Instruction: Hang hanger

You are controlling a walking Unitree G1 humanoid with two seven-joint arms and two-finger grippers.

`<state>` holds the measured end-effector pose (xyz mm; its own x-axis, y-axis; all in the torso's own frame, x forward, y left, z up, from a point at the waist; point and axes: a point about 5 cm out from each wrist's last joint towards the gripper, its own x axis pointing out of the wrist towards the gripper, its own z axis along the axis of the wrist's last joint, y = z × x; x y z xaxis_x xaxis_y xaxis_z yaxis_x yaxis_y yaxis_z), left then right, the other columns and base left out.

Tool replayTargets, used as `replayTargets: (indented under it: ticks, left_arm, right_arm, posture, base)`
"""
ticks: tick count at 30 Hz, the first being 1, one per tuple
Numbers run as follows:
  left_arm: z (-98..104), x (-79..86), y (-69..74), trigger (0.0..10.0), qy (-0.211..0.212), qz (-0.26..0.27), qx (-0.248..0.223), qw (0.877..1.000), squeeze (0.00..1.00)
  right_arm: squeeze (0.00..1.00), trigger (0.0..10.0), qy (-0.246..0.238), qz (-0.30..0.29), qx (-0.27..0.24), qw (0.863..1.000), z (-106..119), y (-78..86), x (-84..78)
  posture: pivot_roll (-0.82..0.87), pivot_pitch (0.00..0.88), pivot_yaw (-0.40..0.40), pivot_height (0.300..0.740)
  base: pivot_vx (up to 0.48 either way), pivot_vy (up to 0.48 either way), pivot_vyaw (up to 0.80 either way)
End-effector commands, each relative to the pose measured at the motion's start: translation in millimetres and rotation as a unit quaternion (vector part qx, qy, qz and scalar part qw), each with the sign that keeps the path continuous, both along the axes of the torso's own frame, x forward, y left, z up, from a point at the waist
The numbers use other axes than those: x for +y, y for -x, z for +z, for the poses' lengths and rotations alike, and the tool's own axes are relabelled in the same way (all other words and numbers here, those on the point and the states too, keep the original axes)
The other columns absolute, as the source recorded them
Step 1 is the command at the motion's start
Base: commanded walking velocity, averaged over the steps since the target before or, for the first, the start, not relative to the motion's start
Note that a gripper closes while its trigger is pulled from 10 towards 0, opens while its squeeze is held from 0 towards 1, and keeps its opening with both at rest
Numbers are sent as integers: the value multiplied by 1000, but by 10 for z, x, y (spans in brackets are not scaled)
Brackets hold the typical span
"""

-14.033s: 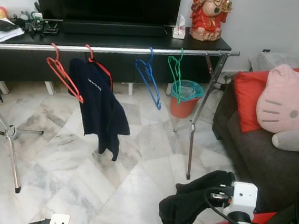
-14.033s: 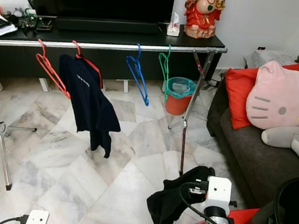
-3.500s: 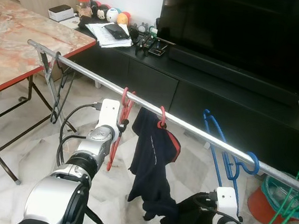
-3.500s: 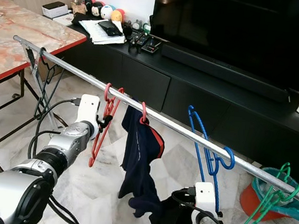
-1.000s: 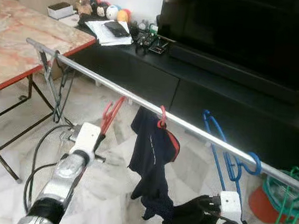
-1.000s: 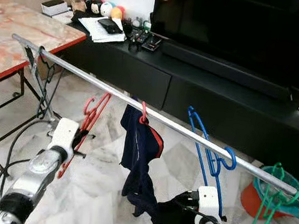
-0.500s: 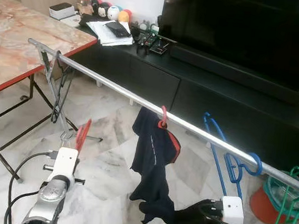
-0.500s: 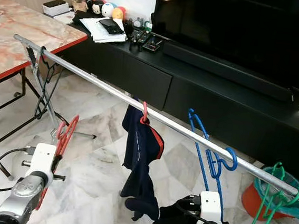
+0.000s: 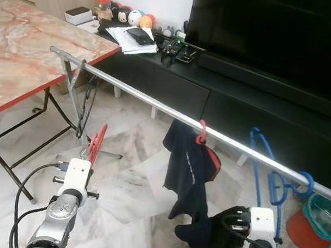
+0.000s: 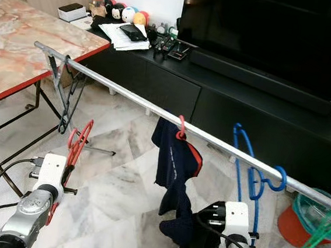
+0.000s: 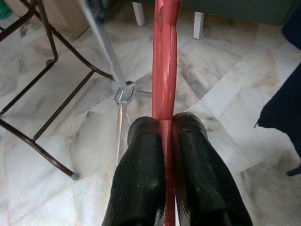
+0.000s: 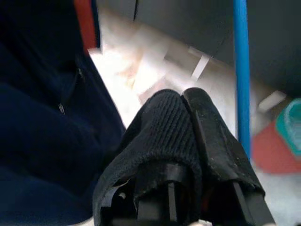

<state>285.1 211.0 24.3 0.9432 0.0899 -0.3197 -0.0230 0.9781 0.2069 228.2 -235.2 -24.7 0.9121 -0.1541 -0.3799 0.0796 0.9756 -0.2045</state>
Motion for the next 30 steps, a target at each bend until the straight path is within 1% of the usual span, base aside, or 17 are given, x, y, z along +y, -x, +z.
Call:
replayTargets:
  ticks: [1,3,7,13,19,27,30]
  left_arm:
    - [36,-49,-26,10000,1,-13,-11,1000,0]
    - [30,-69,-24,10000,1,-18,-11,1000,0]
    - [31,-80,-26,10000,0,-25,-12,1000,0]
    - [44,-93,-43,10000,1,-38,-12,999,0]
    - [52,-121,-45,10000,5,-47,-16,999,0]
    - [66,-117,-41,10000,5,-49,-24,999,0]
    - [100,-118,-54,10000,5,-53,-34,998,0]
  right_arm:
    - [0,10000,17,1,-28,999,76,-28,-34]
    - [0,10000,28,1,-35,999,86,-17,-34]
    - [0,10000,32,-3,-36,999,75,9,-26]
    - [0,10000,34,-4,-21,999,28,50,-11]
    - [0,10000,36,-15,-18,999,22,51,-21]
    - [0,10000,45,-25,-12,999,16,61,-57]
    - [0,10000,43,-38,-24,998,69,16,-111]
  posture:
    - [-67,0,-32,740]
    - [-65,0,-32,740]
    - [-69,0,-29,740]
    - [-66,0,-29,740]
    - [-65,0,-31,740]
    - [-62,0,-32,740]
    - [-66,0,-28,740]
  base:
    - [0,285,0]
    - [0,285,0]
    - [0,286,0]
    - [0,282,0]
    - [0,279,0]
    - [0,0,0]
    - [0,0,0]
